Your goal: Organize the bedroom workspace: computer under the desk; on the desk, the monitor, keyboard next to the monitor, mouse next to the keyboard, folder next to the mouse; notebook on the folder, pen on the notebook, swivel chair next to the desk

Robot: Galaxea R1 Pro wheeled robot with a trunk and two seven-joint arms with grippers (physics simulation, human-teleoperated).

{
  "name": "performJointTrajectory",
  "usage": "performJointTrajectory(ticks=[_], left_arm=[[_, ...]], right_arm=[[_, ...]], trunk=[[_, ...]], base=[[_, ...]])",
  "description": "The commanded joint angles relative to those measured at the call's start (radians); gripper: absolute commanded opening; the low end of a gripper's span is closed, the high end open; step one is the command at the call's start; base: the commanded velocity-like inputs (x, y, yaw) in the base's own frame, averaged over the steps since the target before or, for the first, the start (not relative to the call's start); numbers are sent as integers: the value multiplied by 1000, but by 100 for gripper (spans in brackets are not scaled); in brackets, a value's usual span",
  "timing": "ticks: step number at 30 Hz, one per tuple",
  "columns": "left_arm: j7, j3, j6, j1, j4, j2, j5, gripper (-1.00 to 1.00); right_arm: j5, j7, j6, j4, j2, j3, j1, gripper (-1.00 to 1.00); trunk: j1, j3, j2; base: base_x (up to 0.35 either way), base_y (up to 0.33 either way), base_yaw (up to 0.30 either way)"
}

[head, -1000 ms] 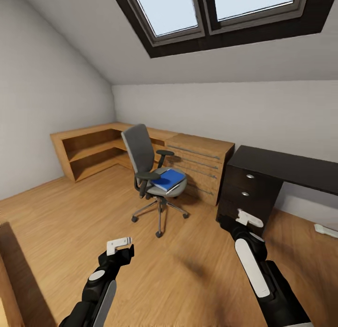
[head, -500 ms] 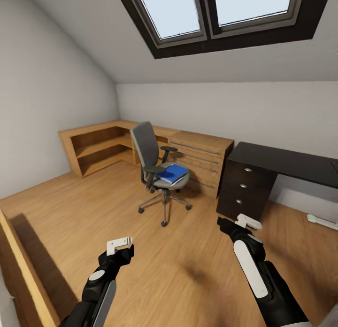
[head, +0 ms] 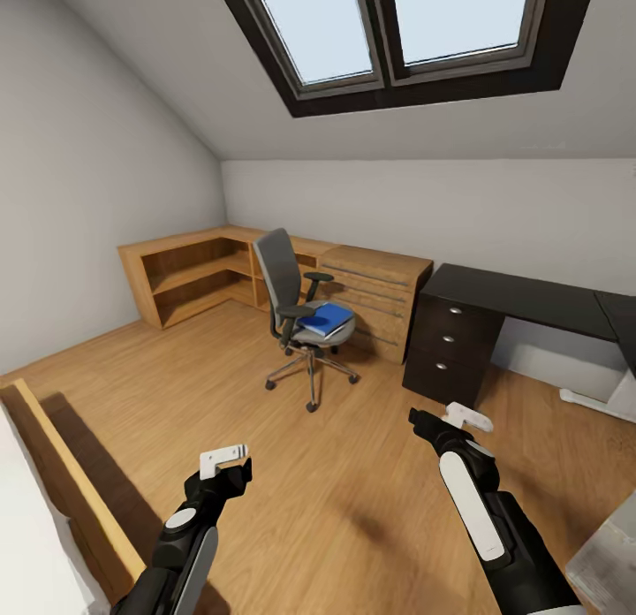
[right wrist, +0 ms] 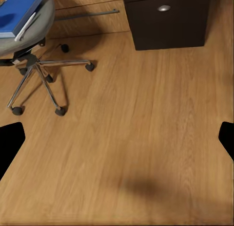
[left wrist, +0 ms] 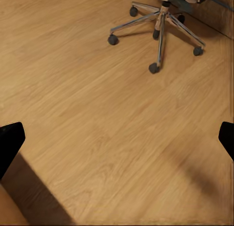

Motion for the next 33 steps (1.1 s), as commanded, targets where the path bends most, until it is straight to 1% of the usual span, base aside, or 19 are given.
performJointTrajectory(ticks=[1,5,25,28,33], left_arm=[[9,-1,4,3,-5,0,11,100],[9,-1,4,21,-18,1,11,100],[9,0,4,24,-20,2,10,100],[9,1,4,24,-21,2,11,100],[9,1,4,24,-19,2,10,100]], right_arm=[[-8,-9,1,-1,-1,3,-1,100],[-8,-8,-9,-1,-1,3,-1,100],[-7,-8,-11,-1,-3,3,-1,100],[-7,-8,-11,-1,-3,2,-1,100],[-6,-8,-14,-1,-4,1,-1,100]], trunk=[[-5,2,7],[-20,15,35],[-97,77,175],[-97,77,175],[-97,77,175]], base=[[-337,9,-189],[-337,4,-235],[-338,0,-263],[-231,0,-264],[-59,0,-265]])
